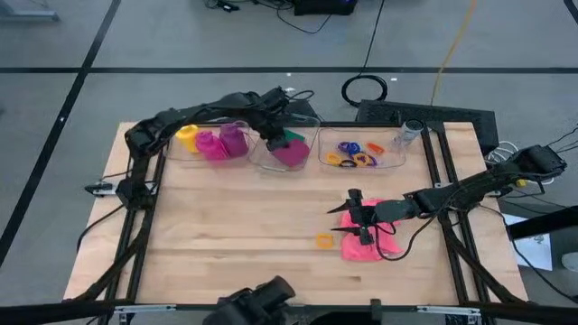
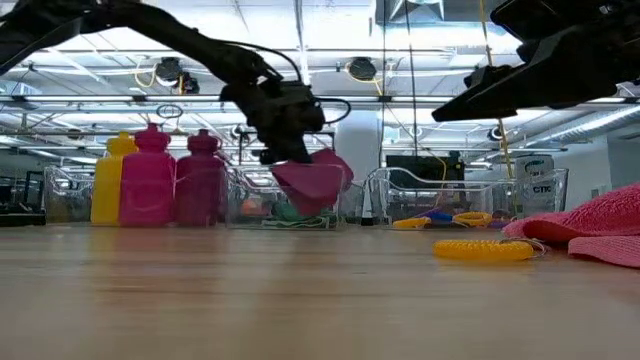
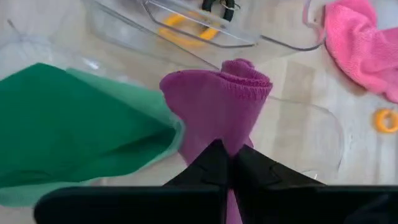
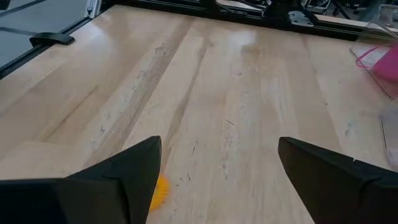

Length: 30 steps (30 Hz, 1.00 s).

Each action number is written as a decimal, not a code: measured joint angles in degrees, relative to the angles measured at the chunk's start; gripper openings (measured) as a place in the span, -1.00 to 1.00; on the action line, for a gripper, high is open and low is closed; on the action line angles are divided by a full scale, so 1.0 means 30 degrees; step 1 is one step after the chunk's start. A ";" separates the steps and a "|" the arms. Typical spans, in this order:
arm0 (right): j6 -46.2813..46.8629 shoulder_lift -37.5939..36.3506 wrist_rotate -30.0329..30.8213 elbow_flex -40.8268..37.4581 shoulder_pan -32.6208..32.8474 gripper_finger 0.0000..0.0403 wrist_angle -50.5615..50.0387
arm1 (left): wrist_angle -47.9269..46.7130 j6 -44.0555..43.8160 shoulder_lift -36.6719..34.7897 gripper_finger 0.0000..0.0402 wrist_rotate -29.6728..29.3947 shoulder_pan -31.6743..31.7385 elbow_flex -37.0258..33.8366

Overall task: Pick & Place Sports Items
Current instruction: Put the purple microfiber towel into the middle transparent bin

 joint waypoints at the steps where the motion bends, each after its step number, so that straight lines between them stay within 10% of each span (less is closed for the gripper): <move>1: 0.0000 0.0000 0.0000 0.0000 0.0000 0.20 0.0000 | 0.0029 -0.0026 0.0000 -1.00 0.0077 0.0047 0.0000; 16: 0.0073 0.0000 0.0000 0.0000 0.0000 0.20 0.0000 | 0.0214 -0.0433 0.0854 -1.00 0.1537 0.0344 0.0000; 30: 0.0073 0.0000 0.0000 0.0000 0.0000 0.20 -0.0007 | 0.0934 -0.1633 0.1639 -0.98 -0.2852 0.0638 0.0000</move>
